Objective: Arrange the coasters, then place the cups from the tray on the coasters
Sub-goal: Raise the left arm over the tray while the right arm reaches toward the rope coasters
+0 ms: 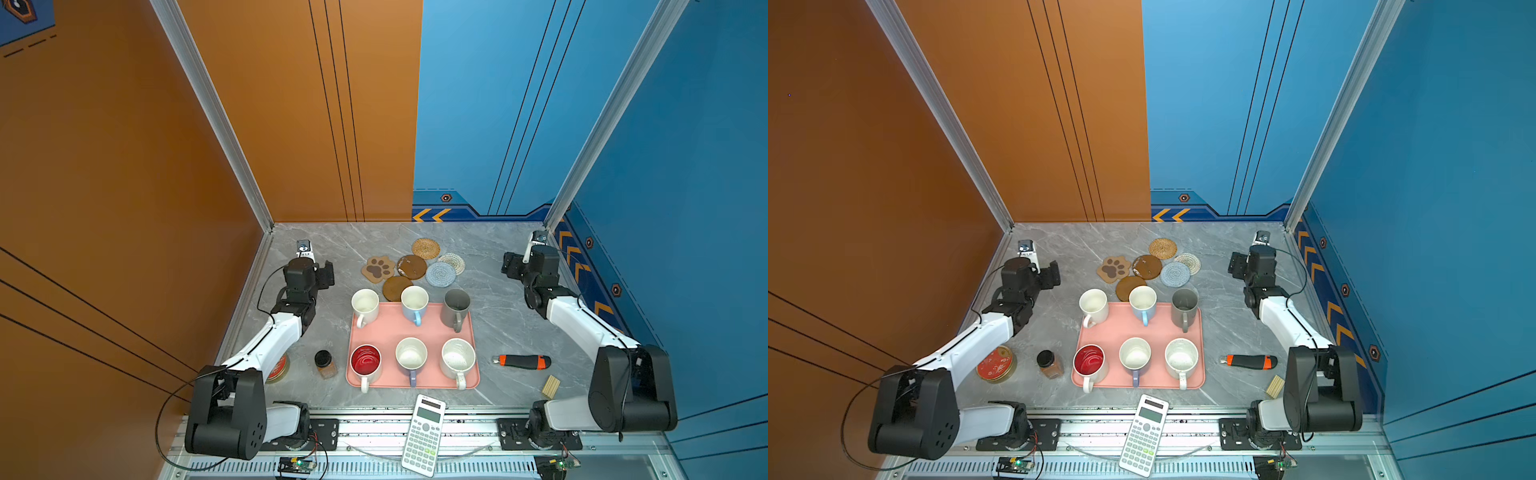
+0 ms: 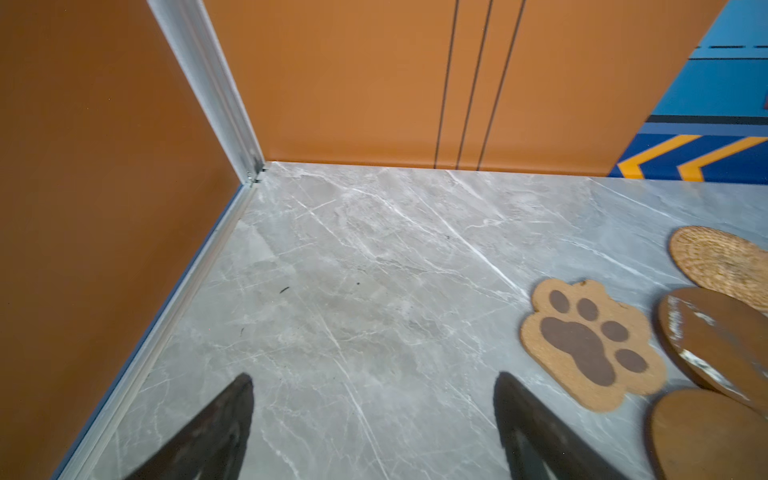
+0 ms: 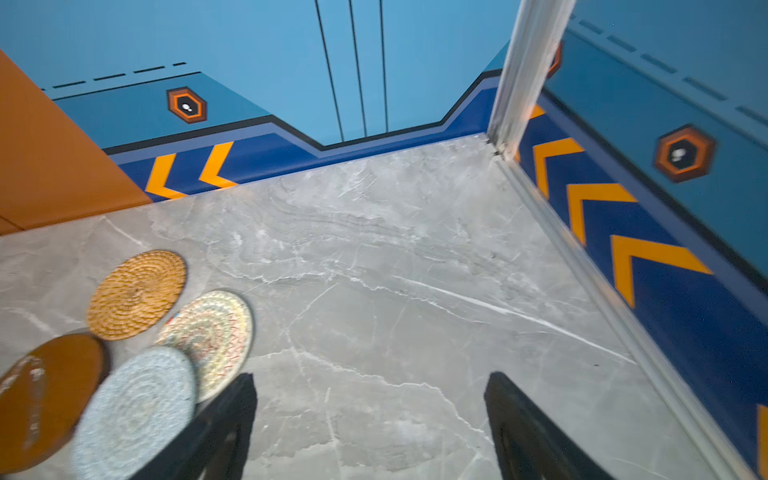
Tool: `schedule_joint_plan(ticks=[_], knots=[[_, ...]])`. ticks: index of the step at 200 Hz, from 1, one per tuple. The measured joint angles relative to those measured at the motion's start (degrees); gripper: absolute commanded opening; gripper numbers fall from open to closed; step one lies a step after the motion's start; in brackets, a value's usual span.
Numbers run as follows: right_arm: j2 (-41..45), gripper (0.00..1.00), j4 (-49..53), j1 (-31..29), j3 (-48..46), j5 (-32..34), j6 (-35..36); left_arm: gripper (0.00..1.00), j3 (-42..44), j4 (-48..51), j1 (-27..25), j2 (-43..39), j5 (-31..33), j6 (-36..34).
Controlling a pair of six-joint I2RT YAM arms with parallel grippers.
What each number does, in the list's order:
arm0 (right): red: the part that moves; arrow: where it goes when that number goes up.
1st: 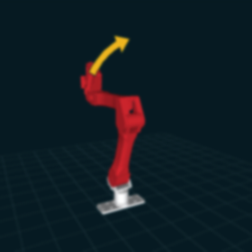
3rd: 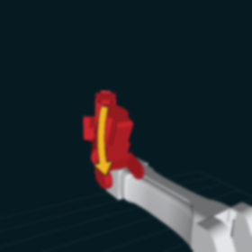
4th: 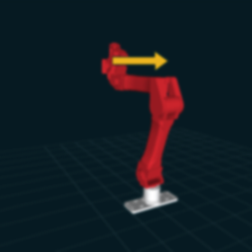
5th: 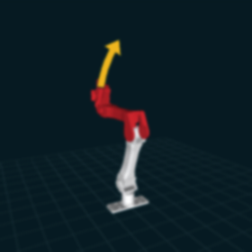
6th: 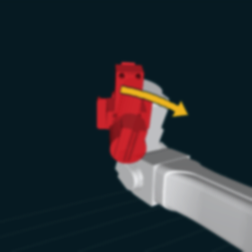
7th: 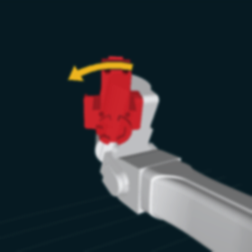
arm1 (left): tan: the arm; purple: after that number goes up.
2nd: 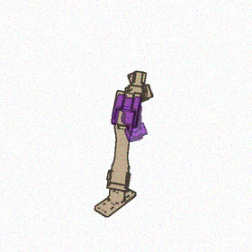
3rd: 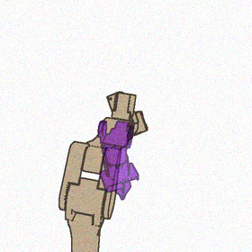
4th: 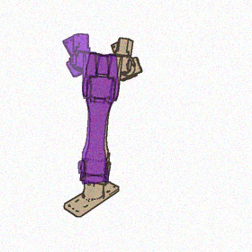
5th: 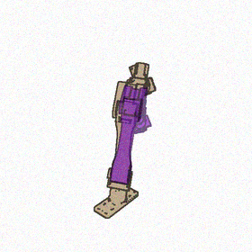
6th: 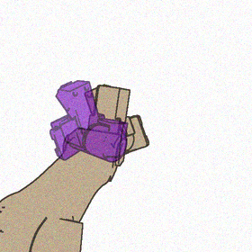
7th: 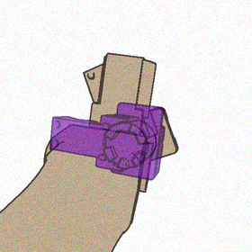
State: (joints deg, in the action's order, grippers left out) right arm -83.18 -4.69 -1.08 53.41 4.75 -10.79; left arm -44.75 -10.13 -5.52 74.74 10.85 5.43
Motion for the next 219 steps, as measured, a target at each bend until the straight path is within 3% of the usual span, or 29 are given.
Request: schedule_joint_plan(ticks=[23, 42, 68, 94, 151, 219], knots=[[-6.0, 0.61, 8.9, -0.6, 8.1, -5.2, -1.5, 0.77, -6.1, 8.0, -1.0, 2.1, -7.1, 2.2], [-11.5, 0.41, 15.0, -1.9, 14.6, -8.3, -2.1, 0.75, -10.0, 13.7, -2.4, 4.0, -11.2, 3.5], [-19.9, 0.16, 21.4, -4.0, 24.1, -11.8, -2.8, 0.76, -12.1, 19.3, -4.5, 4.3, -13.5, 4.5], [-27.6, 0.02, 25.9, -5.4, 32.2, -14.6, -3.8, 0.76, -12.3, 22.4, -6.2, 3.9, -13.9, 5.3], [-40.0, 0.00, 30.3, -6.4, 42.3, -18.9, -6.1, 0.76, -12.3, 25.6, -8.0, -2.4, -12.9, 6.5], [-47.1, 0.00, 32.1, -7.2, 49.6, -22.0, -9.0, 0.76, -12.1, 26.8, -8.5, -5.6, -10.9, 7.6]])
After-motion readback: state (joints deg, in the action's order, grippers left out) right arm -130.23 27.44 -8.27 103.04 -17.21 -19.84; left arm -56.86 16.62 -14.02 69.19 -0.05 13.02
